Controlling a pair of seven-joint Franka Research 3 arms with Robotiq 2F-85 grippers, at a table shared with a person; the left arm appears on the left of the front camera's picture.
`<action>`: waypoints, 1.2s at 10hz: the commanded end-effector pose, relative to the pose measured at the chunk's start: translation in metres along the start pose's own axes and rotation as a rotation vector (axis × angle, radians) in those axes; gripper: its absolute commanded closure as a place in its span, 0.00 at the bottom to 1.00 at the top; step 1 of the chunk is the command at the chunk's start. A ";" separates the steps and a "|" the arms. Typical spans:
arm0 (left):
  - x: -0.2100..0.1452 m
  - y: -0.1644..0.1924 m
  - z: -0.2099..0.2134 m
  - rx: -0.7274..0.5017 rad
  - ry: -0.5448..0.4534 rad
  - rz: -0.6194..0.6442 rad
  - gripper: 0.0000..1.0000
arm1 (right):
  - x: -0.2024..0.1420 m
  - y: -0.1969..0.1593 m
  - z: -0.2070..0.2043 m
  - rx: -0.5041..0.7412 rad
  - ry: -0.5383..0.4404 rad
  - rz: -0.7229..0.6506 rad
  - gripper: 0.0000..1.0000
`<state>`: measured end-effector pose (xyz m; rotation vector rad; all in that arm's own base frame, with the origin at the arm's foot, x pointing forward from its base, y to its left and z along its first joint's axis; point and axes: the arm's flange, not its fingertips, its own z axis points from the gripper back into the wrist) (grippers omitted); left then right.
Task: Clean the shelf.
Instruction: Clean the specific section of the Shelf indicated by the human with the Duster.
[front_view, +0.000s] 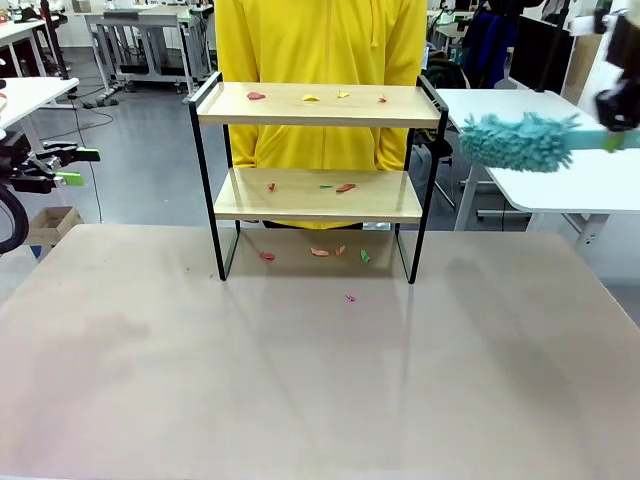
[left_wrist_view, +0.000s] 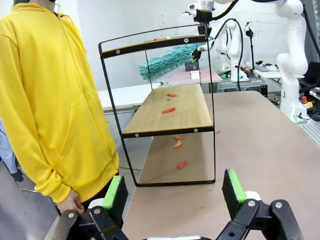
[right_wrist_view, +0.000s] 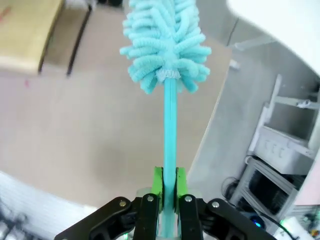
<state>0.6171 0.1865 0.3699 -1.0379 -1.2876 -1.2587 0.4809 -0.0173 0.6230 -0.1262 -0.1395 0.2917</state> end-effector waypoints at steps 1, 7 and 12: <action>0.002 0.000 0.000 -0.003 0.001 -0.002 0.00 | -0.017 -0.028 0.021 0.026 0.082 0.230 0.87; 0.002 0.000 0.000 -0.003 0.001 -0.002 0.00 | -0.071 -0.007 0.040 0.141 0.240 0.916 0.87; 0.002 0.000 0.000 -0.003 0.001 -0.002 0.00 | -0.080 0.066 0.001 0.144 0.357 1.244 0.87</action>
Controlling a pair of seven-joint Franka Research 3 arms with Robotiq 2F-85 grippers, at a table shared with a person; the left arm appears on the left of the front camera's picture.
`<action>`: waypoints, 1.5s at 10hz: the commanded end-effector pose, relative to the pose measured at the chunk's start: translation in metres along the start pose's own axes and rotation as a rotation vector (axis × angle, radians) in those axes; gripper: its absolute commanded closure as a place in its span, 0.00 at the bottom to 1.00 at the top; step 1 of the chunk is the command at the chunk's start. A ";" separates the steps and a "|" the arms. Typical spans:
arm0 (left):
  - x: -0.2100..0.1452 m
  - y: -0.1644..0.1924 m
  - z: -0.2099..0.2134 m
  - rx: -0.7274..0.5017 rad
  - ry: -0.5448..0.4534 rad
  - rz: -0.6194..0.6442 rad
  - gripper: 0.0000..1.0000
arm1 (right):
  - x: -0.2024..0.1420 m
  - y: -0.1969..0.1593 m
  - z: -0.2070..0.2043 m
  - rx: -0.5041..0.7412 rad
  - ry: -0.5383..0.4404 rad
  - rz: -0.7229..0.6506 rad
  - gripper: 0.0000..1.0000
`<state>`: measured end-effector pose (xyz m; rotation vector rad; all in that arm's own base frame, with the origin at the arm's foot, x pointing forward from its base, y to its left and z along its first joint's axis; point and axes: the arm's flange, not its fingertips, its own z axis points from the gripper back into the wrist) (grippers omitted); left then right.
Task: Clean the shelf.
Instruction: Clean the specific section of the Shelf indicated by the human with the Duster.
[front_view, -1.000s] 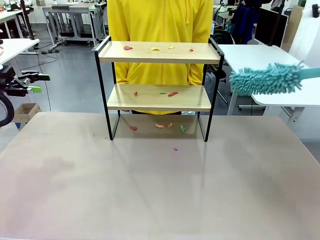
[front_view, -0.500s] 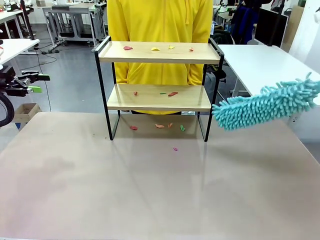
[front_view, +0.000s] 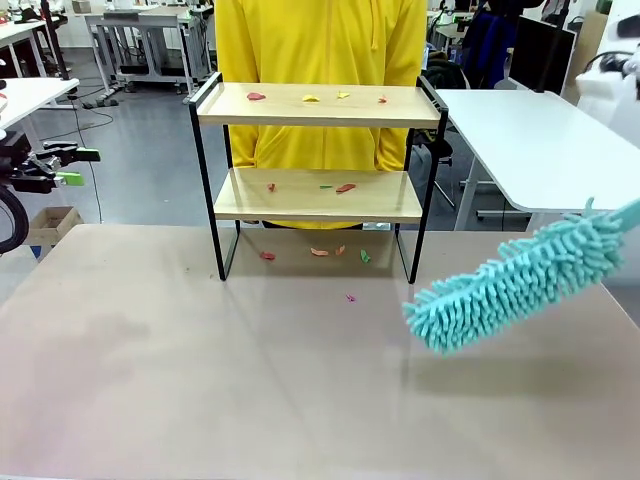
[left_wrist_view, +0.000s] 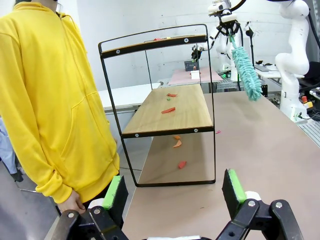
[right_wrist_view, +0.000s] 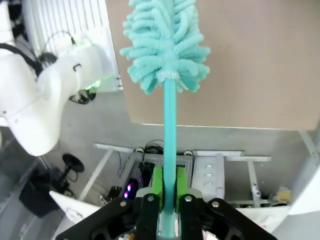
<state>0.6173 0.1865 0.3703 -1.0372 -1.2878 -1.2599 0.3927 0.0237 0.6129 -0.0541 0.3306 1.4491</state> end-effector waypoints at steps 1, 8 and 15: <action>0.001 0.000 0.000 -0.003 0.001 -0.001 0.00 | 0.018 0.005 -0.023 -0.010 0.051 0.088 0.87; 0.001 0.000 0.000 -0.003 0.001 -0.001 0.00 | 0.043 0.003 -0.039 0.042 0.048 0.091 0.87; 0.001 0.000 0.000 -0.003 0.001 -0.001 0.00 | 0.043 0.003 -0.039 0.042 0.048 0.091 0.87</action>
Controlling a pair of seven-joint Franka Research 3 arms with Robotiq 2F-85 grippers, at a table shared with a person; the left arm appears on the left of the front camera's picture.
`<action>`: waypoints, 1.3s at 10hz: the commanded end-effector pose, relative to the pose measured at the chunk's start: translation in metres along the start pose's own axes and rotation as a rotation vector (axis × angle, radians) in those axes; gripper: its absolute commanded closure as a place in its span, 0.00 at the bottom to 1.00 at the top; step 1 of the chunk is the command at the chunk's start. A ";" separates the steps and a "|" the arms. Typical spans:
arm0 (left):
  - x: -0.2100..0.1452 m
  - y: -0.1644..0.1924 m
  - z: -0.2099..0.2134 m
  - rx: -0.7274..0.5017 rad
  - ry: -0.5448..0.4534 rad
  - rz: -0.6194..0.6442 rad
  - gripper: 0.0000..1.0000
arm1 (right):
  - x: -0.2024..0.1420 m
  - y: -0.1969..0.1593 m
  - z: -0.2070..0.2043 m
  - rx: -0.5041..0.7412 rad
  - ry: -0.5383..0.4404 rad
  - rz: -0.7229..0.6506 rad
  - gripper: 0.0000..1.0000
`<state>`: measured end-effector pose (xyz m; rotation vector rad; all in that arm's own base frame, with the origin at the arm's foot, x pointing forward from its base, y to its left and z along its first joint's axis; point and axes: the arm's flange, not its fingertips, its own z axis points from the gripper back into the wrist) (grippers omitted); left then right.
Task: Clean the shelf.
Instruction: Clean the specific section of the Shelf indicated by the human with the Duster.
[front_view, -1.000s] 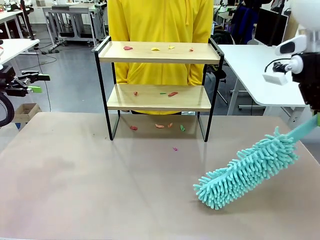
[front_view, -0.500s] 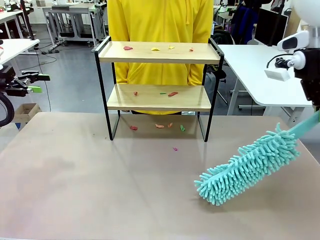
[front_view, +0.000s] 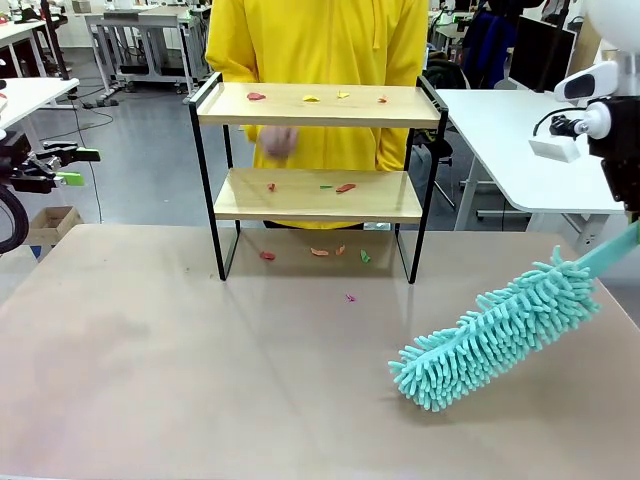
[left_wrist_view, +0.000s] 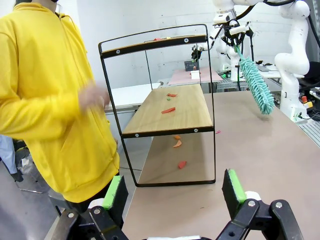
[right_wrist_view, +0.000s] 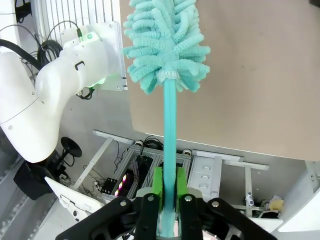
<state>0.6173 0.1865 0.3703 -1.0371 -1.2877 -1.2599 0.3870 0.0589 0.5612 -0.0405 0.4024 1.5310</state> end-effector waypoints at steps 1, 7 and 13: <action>0.001 0.000 0.000 -0.003 0.001 -0.001 0.00 | -0.003 0.001 0.003 0.003 0.003 0.002 0.87; 0.001 0.000 0.000 -0.003 0.001 -0.001 0.00 | -0.003 0.001 0.003 0.003 0.003 0.002 0.87; 0.001 0.000 0.000 -0.003 0.001 -0.001 0.00 | -0.003 0.001 0.003 0.003 0.003 0.002 0.87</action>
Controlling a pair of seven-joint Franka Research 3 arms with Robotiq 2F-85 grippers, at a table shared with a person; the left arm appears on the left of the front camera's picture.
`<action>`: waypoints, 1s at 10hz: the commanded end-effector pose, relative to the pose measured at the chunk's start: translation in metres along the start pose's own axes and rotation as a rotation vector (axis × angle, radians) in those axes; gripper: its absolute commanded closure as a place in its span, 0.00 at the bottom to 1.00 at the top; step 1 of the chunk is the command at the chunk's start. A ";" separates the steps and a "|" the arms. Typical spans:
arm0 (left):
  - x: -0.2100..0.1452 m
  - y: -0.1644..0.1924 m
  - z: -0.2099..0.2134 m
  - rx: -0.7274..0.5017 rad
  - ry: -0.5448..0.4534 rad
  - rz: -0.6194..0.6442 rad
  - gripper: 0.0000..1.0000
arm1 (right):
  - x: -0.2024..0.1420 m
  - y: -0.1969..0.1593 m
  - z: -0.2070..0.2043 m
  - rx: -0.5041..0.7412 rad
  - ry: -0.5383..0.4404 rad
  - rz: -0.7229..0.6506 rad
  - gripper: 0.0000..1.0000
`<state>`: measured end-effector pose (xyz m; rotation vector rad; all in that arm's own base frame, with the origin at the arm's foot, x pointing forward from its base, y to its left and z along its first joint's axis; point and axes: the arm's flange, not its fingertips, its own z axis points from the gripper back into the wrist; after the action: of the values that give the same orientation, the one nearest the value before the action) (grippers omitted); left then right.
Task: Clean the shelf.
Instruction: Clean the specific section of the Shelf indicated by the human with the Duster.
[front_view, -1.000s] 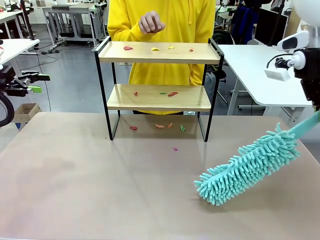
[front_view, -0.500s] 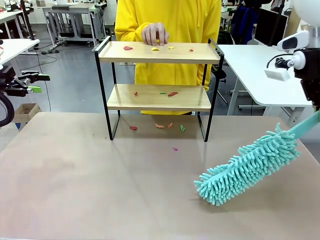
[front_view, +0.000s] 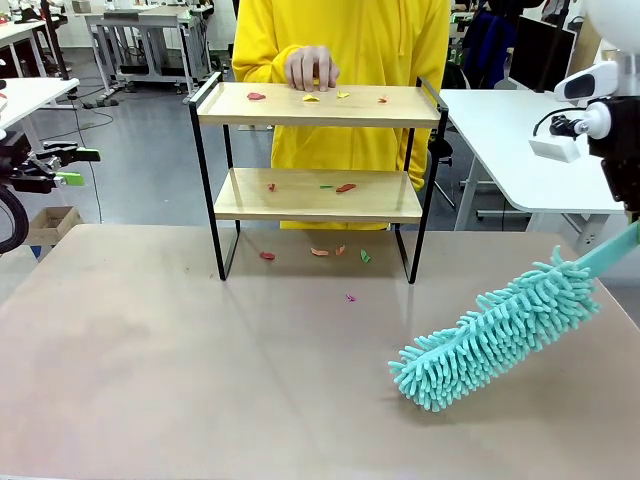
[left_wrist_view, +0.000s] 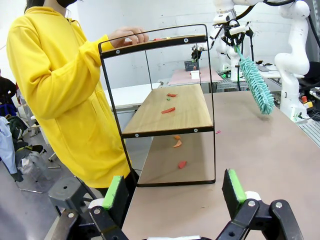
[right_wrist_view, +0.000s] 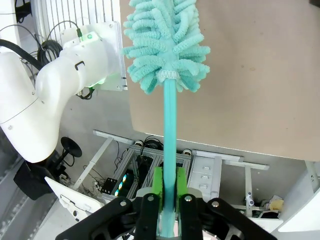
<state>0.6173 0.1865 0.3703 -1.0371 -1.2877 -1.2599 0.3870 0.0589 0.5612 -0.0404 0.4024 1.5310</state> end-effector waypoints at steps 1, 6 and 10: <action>0.001 0.000 0.000 -0.003 0.001 -0.001 0.00 | -0.003 0.001 0.003 0.003 0.003 0.002 0.87; 0.001 0.000 0.000 -0.003 0.001 -0.001 0.00 | -0.003 0.001 0.003 0.003 0.003 0.002 0.87; 0.001 0.000 0.000 -0.003 0.001 -0.001 0.00 | -0.003 0.001 0.003 0.003 0.003 0.002 0.87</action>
<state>0.6173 0.1865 0.3703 -1.0371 -1.2877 -1.2599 0.3870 0.0589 0.5612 -0.0404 0.4024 1.5310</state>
